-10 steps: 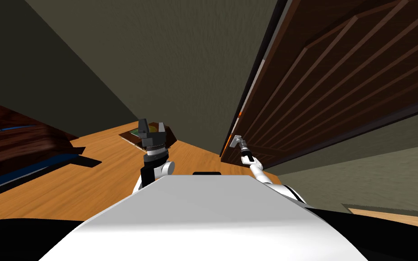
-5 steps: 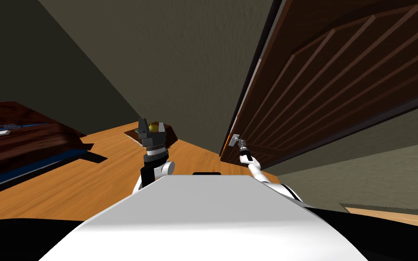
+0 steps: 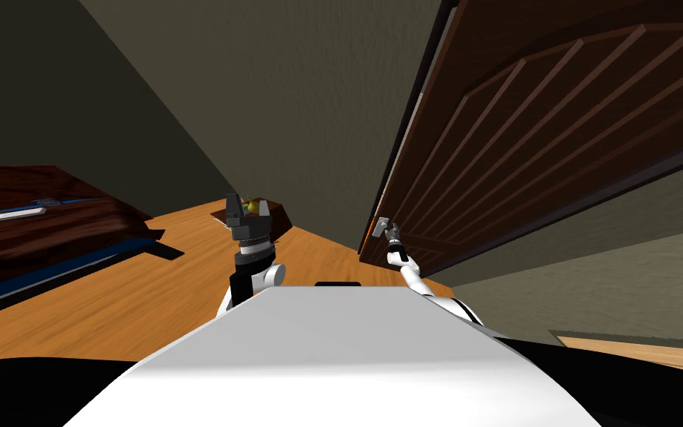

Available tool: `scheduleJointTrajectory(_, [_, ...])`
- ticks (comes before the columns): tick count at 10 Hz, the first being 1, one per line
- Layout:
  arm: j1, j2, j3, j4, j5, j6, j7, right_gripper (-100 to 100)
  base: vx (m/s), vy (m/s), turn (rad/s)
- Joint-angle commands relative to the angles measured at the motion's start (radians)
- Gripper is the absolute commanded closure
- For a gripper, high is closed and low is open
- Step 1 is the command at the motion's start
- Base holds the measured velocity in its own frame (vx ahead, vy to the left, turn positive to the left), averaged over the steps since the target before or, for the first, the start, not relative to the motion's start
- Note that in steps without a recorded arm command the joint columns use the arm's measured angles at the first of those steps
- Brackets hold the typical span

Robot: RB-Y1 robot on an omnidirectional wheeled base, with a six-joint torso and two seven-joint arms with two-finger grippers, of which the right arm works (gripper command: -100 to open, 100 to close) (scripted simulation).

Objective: Pull the door open

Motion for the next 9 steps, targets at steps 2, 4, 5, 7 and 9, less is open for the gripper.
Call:
scheduleJointTrajectory(2, [-0.014,0.029,0.002,-0.004,-0.056,0.008,-0.072,-100,-0.070,-0.038,0.044])
scheduleJointTrajectory(4, [-0.021,0.043,0.002,-0.005,-0.083,0.012,-0.115,-100,-0.059,-0.031,0.026])
scheduleJointTrajectory(5, [-0.028,0.057,0.003,-0.006,-0.111,0.016,-0.143,-100,-0.071,-0.044,0.073])
scheduleJointTrajectory(7, [-0.035,0.072,0.004,-0.008,-0.139,0.019,-0.191,-100,-0.059,-0.033,0.026])
scheduleJointTrajectory(9, [-0.042,0.087,0.005,-0.009,-0.167,0.023,-0.230,-100,-0.070,-0.040,0.044])
